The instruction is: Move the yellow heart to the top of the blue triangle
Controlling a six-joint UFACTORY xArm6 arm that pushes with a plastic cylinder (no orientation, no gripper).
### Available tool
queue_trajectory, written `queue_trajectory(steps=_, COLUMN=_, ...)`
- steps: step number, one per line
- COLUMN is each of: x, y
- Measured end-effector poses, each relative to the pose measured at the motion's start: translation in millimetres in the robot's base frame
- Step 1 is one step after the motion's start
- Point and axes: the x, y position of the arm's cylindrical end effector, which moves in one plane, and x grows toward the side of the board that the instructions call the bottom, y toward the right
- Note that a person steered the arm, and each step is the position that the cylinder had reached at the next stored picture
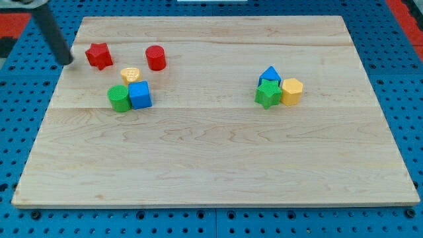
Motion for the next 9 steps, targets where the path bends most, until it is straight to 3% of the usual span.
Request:
queue_trajectory(steps=1, x=-10, y=93)
queue_trajectory(steps=2, x=20, y=85)
queue_trajectory(steps=3, x=46, y=23)
queue_trajectory(steps=6, x=68, y=144)
queue_trajectory(steps=7, x=68, y=193)
queue_trajectory(steps=9, x=21, y=270)
